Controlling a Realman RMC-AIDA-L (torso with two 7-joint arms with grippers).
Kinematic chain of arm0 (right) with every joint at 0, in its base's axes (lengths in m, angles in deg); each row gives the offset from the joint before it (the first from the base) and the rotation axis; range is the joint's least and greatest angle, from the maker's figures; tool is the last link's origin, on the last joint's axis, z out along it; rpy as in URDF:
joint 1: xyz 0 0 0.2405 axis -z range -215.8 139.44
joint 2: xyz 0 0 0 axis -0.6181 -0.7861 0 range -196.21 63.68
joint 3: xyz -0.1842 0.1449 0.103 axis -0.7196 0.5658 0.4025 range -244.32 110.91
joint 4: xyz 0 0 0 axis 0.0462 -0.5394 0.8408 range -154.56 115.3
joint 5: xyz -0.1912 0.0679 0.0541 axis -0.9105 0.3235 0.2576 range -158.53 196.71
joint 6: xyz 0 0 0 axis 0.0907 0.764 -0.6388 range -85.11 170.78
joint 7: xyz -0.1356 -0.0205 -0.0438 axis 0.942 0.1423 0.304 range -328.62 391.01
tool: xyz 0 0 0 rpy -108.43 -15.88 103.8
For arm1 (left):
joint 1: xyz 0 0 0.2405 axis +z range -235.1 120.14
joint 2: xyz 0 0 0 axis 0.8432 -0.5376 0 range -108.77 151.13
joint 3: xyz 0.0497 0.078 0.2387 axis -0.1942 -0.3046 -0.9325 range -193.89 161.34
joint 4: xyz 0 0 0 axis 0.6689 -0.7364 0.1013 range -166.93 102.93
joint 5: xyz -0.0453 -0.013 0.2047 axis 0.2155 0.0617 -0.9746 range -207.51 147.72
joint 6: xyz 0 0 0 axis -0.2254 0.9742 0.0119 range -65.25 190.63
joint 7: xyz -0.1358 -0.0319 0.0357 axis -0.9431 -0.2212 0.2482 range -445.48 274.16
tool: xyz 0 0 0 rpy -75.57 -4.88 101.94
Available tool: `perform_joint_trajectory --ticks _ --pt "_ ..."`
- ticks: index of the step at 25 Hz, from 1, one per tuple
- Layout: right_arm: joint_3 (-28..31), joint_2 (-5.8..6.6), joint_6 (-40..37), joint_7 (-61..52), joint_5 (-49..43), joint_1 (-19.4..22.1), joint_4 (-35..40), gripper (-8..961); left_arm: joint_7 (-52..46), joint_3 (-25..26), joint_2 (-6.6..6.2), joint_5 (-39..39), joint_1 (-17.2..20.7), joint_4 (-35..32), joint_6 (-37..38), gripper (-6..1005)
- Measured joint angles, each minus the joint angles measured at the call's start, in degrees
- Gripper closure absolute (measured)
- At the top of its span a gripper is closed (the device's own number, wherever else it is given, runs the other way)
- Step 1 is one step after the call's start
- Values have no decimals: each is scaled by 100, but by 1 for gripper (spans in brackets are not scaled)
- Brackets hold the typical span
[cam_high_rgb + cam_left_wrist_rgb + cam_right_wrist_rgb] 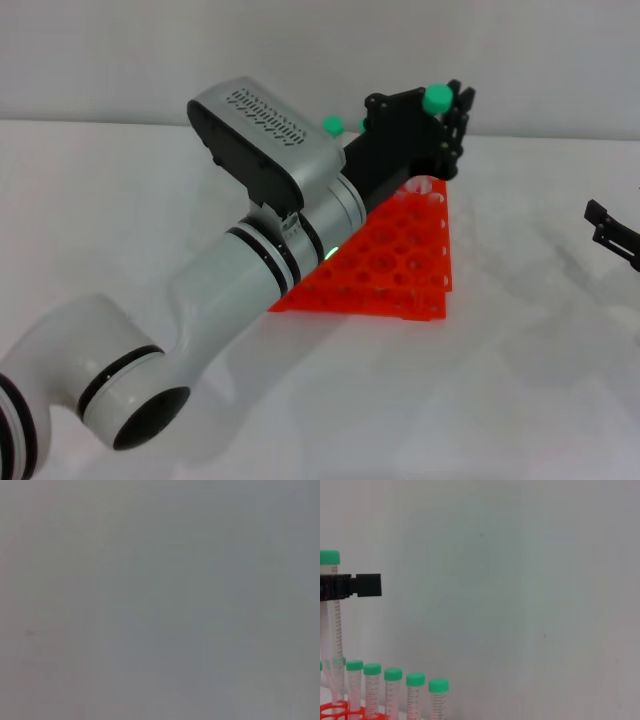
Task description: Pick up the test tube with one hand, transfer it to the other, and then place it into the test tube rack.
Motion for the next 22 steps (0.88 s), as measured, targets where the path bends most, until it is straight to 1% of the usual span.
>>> perform_joint_trajectory --ticks 7,15,22 --pt "2 -16 41 13 0 -3 0 104 1231 -72 21 1043 310 -307 77 908" --pt "2 -22 101 15 -1 -10 -5 104 2138 -400 14 2383 643 -345 1014 908" --pt "-35 -22 158 15 -3 -63 -31 104 2466 -434 -4 3038 881 -331 1543 907"
